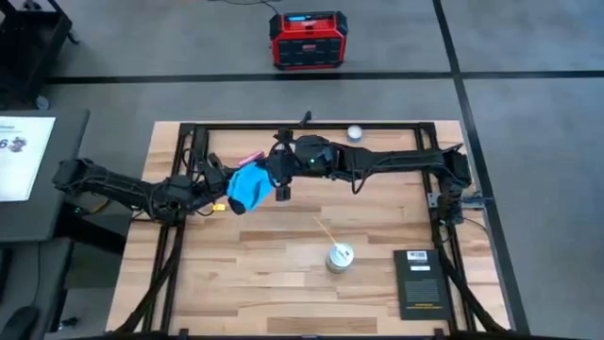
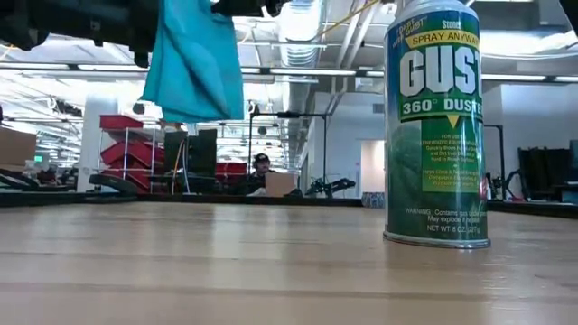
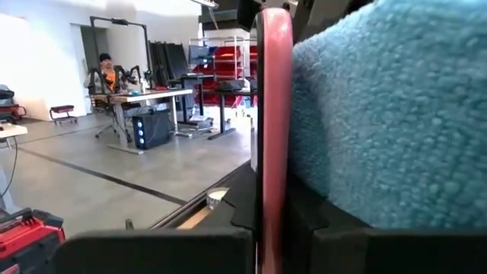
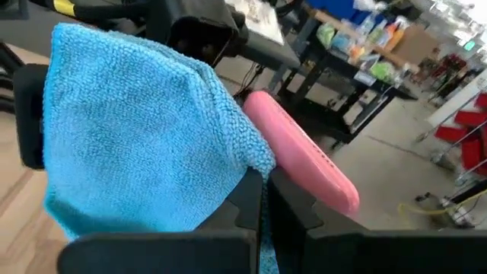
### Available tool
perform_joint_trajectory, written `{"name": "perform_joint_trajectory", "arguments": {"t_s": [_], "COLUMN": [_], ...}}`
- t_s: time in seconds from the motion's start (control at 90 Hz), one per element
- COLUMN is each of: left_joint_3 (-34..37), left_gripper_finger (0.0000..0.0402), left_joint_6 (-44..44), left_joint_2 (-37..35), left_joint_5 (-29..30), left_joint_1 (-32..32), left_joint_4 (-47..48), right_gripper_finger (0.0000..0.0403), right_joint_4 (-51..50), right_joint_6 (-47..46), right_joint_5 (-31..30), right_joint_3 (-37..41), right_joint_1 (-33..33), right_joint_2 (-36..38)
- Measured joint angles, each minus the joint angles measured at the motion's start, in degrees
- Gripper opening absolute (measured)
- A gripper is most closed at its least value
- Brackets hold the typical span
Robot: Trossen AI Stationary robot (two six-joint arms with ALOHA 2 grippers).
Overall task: Apply microfiber cloth
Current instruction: Wipe the device with a microfiber cloth
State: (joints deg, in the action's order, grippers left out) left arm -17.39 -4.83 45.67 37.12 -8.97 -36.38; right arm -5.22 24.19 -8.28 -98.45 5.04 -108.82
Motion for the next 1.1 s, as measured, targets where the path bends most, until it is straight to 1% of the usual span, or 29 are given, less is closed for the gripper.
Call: {"name": "perform_joint_trajectory", "arguments": {"t_s": [0.289, 0.467, 0.589, 0.667, 0.878, 0.967, 1.1], "left_joint_3": [0.1, -0.2, -0.3, -0.3, -0.3, -0.2, 0.0], "left_gripper_finger": [0.0003, 0.0003, 0.0003, 0.0003, 0.0003, 0.0003, 0.0003], "left_joint_6": [-0.1, 0.6, 0.6, 0.6, 0.7, 0.6, -0.5], "left_joint_2": [-0.4, -0.6, -0.6, -0.6, -0.6, -0.5, -0.7], "left_joint_5": [-0.3, -0.5, -0.7, -0.7, -0.3, -0.4, -0.3], "left_joint_1": [0.0, -0.1, -0.7, -0.8, -0.9, -0.9, -0.9], "left_joint_4": [0.1, -1.4, -1.8, -1.8, -1.1, -0.7, 0.1], "right_gripper_finger": [0.0000, 0.0000, 0.0000, 0.0000, 0.0000, 0.0000, 0.0000], "right_joint_4": [1.1, -0.6, -5.5, -6.6, -6.9, -8.2, -7.5], "right_joint_6": [-1.4, 1.4, 3.1, 4.2, 4.7, 3.3, 0.2], "right_joint_5": [0.7, 1.5, 1.6, 1.5, 1.1, 1.1, 1.3], "right_joint_3": [2.0, -1.1, -5.4, -6.9, -7.6, -7.7, -4.6], "right_joint_1": [0.3, 1.0, 1.2, 1.2, 1.3, 1.5, 1.6], "right_joint_2": [-1.2, -0.4, -0.4, -0.4, -0.4, -0.3, -0.1]}}
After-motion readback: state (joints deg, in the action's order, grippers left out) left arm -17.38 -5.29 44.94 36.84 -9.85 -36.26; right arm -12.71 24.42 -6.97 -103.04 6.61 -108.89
